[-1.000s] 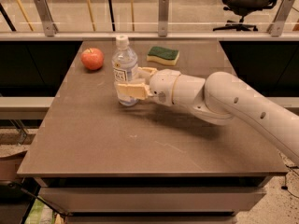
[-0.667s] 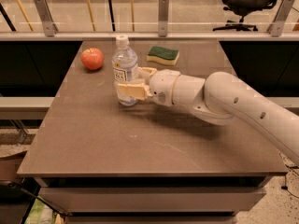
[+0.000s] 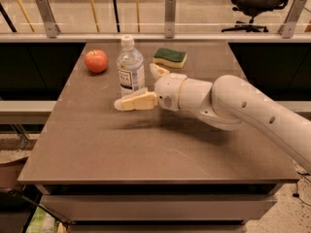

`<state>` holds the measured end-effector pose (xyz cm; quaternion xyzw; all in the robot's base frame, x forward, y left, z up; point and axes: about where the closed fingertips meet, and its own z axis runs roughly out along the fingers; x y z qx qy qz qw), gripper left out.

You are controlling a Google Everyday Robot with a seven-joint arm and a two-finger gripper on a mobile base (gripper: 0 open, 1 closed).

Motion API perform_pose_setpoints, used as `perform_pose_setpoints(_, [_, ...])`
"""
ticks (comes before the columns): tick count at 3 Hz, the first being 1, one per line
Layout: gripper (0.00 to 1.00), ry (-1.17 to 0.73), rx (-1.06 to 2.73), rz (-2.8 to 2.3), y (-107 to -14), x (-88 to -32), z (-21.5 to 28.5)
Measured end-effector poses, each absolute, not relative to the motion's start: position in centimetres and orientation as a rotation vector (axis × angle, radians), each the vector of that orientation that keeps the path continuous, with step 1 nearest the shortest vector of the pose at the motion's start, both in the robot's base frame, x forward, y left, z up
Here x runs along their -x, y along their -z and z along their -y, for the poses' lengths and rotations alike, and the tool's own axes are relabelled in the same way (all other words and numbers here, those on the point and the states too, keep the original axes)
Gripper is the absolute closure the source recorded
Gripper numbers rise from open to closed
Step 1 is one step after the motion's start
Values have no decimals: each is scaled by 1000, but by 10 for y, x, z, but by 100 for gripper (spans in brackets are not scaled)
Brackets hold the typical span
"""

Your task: Place blue plastic bottle upright

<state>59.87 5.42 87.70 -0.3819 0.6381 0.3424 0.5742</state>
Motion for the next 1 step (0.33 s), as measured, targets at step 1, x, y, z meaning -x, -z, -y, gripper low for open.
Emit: perform_pose_setpoints(1, [0, -802, 895, -1495, -877, -599, -54])
